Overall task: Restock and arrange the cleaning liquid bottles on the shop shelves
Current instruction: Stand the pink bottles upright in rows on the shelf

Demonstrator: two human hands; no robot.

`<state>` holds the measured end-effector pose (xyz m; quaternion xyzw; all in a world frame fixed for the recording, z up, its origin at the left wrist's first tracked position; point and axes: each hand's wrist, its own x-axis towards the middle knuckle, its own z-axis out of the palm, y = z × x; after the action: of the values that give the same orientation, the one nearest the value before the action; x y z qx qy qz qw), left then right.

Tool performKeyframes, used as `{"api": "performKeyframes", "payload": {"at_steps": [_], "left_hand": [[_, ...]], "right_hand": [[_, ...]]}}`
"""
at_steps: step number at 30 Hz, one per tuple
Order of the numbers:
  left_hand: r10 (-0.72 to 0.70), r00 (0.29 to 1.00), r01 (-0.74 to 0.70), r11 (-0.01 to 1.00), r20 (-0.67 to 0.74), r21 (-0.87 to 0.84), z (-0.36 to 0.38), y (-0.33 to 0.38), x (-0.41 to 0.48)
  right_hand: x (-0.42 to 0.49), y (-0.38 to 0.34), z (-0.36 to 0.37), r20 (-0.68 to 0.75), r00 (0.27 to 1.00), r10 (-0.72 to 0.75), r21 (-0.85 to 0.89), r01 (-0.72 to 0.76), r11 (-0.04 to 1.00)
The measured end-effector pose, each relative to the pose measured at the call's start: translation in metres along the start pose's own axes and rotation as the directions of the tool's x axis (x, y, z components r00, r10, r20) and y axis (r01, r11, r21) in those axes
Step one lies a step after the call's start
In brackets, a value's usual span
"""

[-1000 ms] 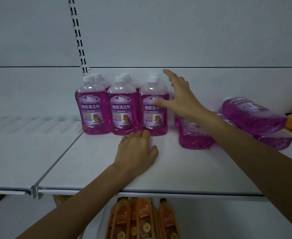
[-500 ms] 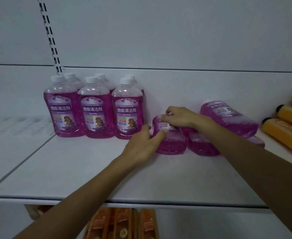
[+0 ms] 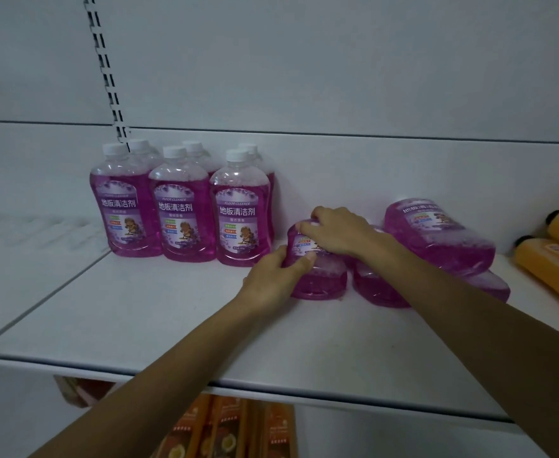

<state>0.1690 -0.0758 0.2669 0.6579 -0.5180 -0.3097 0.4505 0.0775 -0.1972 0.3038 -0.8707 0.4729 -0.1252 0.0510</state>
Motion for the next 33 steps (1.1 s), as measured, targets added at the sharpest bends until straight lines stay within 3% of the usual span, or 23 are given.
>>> {"api": "performKeyframes", "payload": {"at_steps": [5,8,11,17,21,24,28,30,33], "left_hand": [[0.127,0.990,-0.131,0.990,-0.068,-0.060,0.000,-0.003,-0.013],[0.109,0.985,-0.117,0.992,-0.131,-0.057,-0.003,-0.005,-0.020],[0.110,0.989,-0.111,0.994,-0.098,-0.005,-0.006,-0.006,-0.022],[0.214,0.977,-0.214,0.976,0.006,0.047,-0.008,-0.008,-0.018],[0.287,0.958,-0.284,0.946,0.008,0.154,-0.010,-0.009,-0.017],[0.356,0.934,-0.338,0.866,0.022,0.369,-0.014,-0.012,-0.019],[0.345,0.933,-0.304,0.610,0.100,0.732,-0.029,-0.023,-0.023],[0.279,0.946,-0.294,0.524,0.165,0.800,-0.036,-0.031,-0.024],[0.271,0.945,-0.304,0.515,0.185,0.801,-0.037,-0.034,-0.025]], "right_hand": [[-0.008,-0.002,-0.005,-0.213,0.967,-0.138,0.018,0.145,0.989],[-0.017,-0.009,-0.011,-0.321,0.919,-0.228,0.150,0.287,0.946],[-0.034,-0.016,-0.023,-0.385,0.893,-0.234,0.300,0.361,0.883],[-0.056,-0.008,-0.043,-0.214,0.953,-0.214,0.411,0.287,0.865],[-0.063,-0.004,-0.045,-0.197,0.953,-0.229,0.316,0.283,0.905],[-0.068,-0.011,-0.046,-0.243,0.933,-0.264,0.228,0.320,0.920],[-0.065,-0.020,-0.038,-0.315,0.898,-0.306,0.112,0.355,0.928],[-0.058,-0.022,-0.032,-0.359,0.891,-0.278,0.059,0.320,0.946],[-0.042,-0.024,-0.026,-0.400,0.889,-0.223,-0.012,0.238,0.971]]}}
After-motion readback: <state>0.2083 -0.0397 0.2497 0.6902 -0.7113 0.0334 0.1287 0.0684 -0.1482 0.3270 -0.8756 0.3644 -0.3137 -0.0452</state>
